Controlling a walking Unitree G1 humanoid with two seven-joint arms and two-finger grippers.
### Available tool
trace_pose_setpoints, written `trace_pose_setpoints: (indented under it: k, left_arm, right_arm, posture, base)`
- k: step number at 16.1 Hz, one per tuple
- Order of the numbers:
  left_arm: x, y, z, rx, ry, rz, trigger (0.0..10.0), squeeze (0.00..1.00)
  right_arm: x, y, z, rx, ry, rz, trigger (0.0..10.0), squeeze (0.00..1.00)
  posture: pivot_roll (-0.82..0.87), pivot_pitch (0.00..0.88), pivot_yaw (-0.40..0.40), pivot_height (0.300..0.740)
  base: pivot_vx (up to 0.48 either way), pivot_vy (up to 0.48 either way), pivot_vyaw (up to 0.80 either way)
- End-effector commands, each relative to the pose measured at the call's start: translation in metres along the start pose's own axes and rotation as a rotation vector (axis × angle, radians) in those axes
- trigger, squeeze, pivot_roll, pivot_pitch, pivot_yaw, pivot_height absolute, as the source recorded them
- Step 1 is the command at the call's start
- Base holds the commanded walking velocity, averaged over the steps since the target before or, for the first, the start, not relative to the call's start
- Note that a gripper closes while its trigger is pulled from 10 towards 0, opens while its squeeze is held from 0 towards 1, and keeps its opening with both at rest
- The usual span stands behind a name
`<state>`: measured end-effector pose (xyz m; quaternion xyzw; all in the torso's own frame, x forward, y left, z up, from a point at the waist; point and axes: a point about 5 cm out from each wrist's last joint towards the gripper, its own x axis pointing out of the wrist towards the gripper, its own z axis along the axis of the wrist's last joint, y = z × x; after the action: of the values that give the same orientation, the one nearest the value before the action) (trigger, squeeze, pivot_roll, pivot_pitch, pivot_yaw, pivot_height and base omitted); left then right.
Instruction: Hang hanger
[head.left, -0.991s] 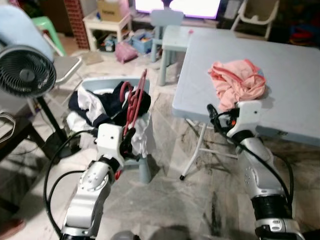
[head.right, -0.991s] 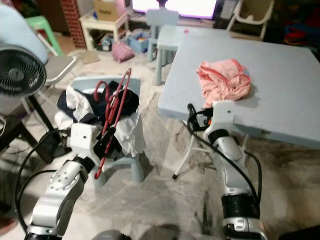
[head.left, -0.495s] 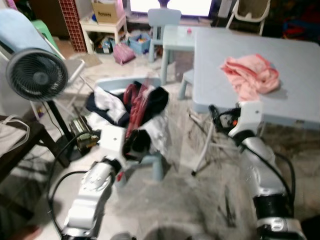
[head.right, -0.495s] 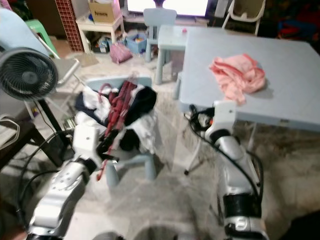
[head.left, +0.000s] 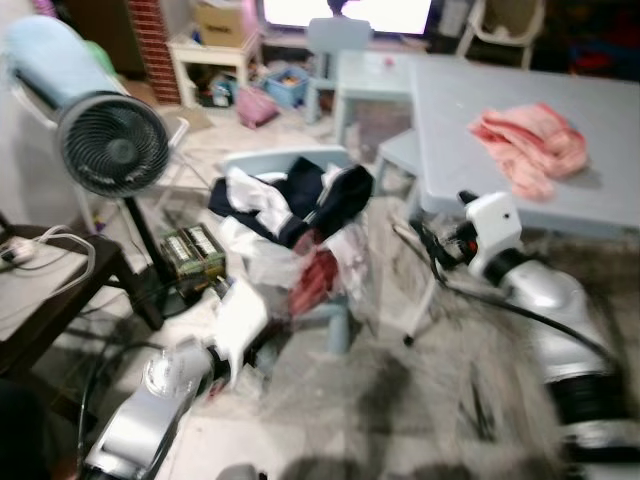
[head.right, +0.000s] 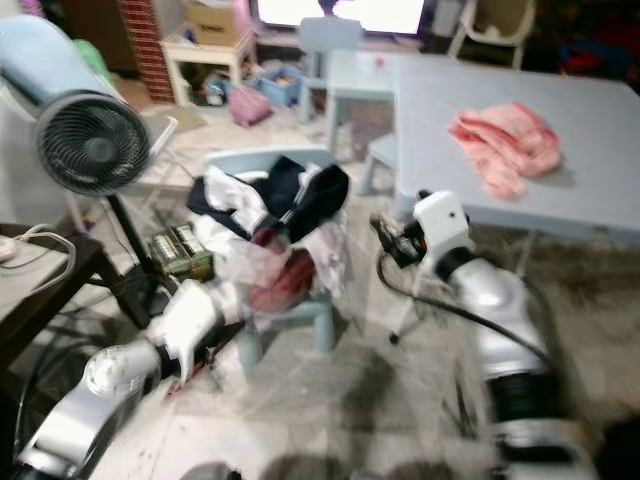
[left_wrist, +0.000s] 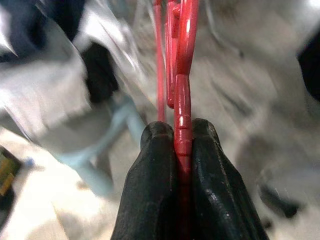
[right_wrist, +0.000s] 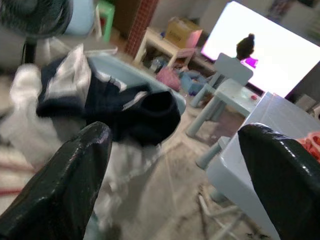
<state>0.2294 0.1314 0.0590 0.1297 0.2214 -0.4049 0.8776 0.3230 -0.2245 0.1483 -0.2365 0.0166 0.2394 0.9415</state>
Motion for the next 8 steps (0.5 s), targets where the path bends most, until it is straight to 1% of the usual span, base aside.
trace_pose_setpoints:
  k: [1,2,3,4,5,6,7,8]
  left_arm:
    - [0.003,0.0,0.006,0.046,-0.012,-0.026,10.0,0.0]
    - [0.001,0.005,-0.006,0.12,0.046,-0.052,10.0,0.0]
    - [0.0,0.003,-0.008,0.148,0.053,-0.098,10.0,0.0]
    - [0.0,0.0,-0.008,0.15,0.049,-0.123,10.0,0.0]
    - [0.0,-0.005,-0.009,0.177,0.047,-0.192,10.0,0.0]
    - [0.001,-0.01,-0.009,0.228,0.042,-0.242,10.0,0.0]
    - [0.003,-0.012,-0.008,0.275,0.026,-0.267,10.0,0.0]
    - [0.004,-0.013,-0.006,0.288,0.009,-0.282,10.0,0.0]
  right_arm:
    - [-0.001,0.001,-0.004,-0.028,0.027,0.057,10.0,0.0]
    - [-0.015,0.001,-0.014,-0.201,0.123,0.284,10.0,0.0]
    - [-0.023,0.001,-0.021,-0.27,0.172,0.392,10.0,0.0]
    - [-0.027,0.0,-0.023,-0.283,0.193,0.429,10.0,0.0]
    - [-0.033,-0.006,-0.026,-0.311,0.245,0.518,10.0,0.0]
    - [-0.039,-0.011,-0.029,-0.341,0.298,0.595,10.0,0.0]
    - [-0.043,-0.013,-0.03,-0.37,0.338,0.663,10.0,0.0]
    - [-0.046,-0.011,-0.032,-0.371,0.361,0.711,10.0,0.0]
  posture:
    - [-0.01,0.0,-0.012,0.74]
    - [-0.02,0.0,-0.008,0.74]
    - [-0.02,0.0,-0.008,0.74]
    - [-0.02,0.0,-0.008,0.74]
    - [-0.03,0.001,-0.008,0.74]
    - [-0.04,0.002,-0.008,0.74]
    - [-0.04,0.002,-0.008,0.74]
    - [-0.04,0.001,-0.009,0.74]
  base:
    - [0.0,0.0,0.0]
    - [0.0,0.0,0.0]
    - [0.0,0.0,0.0]
    - [0.0,0.0,0.0]
    - [0.0,0.0,0.0]
    - [0.0,0.0,0.0]
    - [0.0,0.0,0.0]
    - [0.0,0.0,0.0]
